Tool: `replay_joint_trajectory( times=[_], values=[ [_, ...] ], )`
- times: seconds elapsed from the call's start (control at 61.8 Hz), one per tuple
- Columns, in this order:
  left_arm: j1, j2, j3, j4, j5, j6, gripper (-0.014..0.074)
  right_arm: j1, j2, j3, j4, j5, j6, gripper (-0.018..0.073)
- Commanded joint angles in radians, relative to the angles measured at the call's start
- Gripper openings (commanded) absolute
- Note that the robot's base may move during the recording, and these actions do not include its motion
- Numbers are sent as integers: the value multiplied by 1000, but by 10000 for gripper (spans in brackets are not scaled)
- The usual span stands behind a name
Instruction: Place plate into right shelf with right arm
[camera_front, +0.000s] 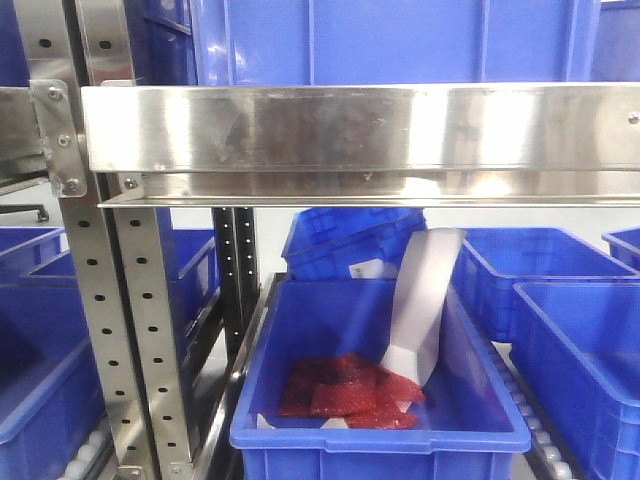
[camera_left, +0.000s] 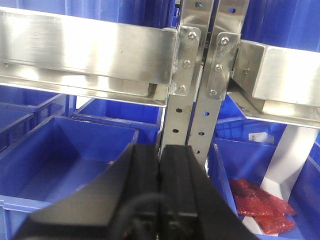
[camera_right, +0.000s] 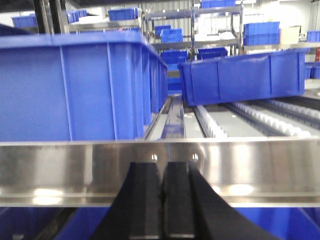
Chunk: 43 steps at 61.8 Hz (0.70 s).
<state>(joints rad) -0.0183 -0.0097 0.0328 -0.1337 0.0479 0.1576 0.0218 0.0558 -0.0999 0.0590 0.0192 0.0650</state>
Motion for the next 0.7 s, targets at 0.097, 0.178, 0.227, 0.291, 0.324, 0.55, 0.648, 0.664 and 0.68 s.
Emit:
replay_joint_trajectory(
  times=[0.097,0.178,0.227,0.291,0.324,0.55,0.648,0.664,0.68],
  values=[
    [-2,-10,10,-8,-90,-7,-128,-6,-12,57,-11,-84,-1,54],
    [-2,-10,10,-8,-90,-7,-128,-6,-68,109,-11,-83,-1,54],
    [-2,-10,10,-8,-90,-7,-128,-8,-87,114,-11,-47,-1,54],
    [-2,-10,10,-8,-90,-7,-128,-8,-84,114,-11,-39,-1,54],
    [-2,-10,10,-8,-90,-7,-128,-9,-86,114,-11,-32,-1,54],
    [-2,-10,10,-8,-90,-7,-128,-9,-86,114,-11,-32,-1,54],
    [-2,-10,10,-8,-90,-7,-128,-9,-86,114,-11,-32,-1,54],
    [-2,-10,10,-8,-90,-7,-128,-9,-86,114,-11,-32,-1,54],
    [-2,-10,10,-8,-90,-7,-128,-9,-86,114,-11,-32,-1,54]
  ],
)
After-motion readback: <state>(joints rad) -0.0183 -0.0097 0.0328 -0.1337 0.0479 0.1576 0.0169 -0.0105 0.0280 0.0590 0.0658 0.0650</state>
